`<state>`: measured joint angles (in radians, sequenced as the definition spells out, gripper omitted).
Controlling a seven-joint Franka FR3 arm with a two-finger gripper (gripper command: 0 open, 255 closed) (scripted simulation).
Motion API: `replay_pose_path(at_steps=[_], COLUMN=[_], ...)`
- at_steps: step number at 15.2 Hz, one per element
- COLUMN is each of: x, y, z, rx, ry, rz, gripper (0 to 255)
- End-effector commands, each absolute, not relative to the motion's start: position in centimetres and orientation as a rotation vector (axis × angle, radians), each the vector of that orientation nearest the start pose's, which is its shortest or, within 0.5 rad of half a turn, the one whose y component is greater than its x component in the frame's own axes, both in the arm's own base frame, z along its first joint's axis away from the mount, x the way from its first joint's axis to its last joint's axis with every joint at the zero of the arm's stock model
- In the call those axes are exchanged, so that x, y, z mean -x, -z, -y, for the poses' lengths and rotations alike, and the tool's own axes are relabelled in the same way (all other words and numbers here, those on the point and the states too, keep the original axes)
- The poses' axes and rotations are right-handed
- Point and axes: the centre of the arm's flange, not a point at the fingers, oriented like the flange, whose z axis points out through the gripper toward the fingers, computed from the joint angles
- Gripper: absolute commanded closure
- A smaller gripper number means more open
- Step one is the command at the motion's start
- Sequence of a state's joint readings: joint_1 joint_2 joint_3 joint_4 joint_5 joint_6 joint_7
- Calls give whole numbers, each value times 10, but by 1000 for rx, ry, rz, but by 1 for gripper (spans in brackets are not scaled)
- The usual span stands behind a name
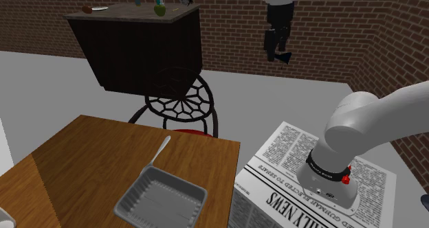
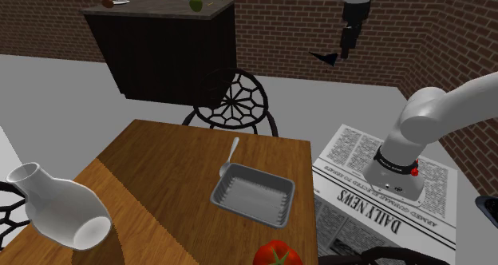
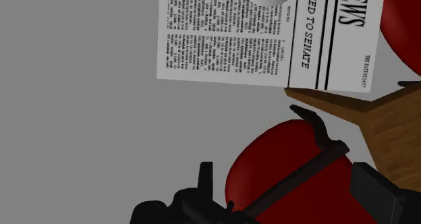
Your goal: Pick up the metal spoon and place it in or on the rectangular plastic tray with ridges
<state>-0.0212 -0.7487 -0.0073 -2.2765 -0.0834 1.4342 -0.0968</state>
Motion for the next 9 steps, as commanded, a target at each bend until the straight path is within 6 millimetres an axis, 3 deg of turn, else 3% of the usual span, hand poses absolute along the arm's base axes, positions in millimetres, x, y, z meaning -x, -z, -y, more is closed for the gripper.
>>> replay_pose_path(at_steps=[1, 9], x=[-303, -295], y=[-605, -552], z=[19, -61], rx=[3208, 3147], ry=[-158, -143], rz=[101, -242], gripper=[0, 0])
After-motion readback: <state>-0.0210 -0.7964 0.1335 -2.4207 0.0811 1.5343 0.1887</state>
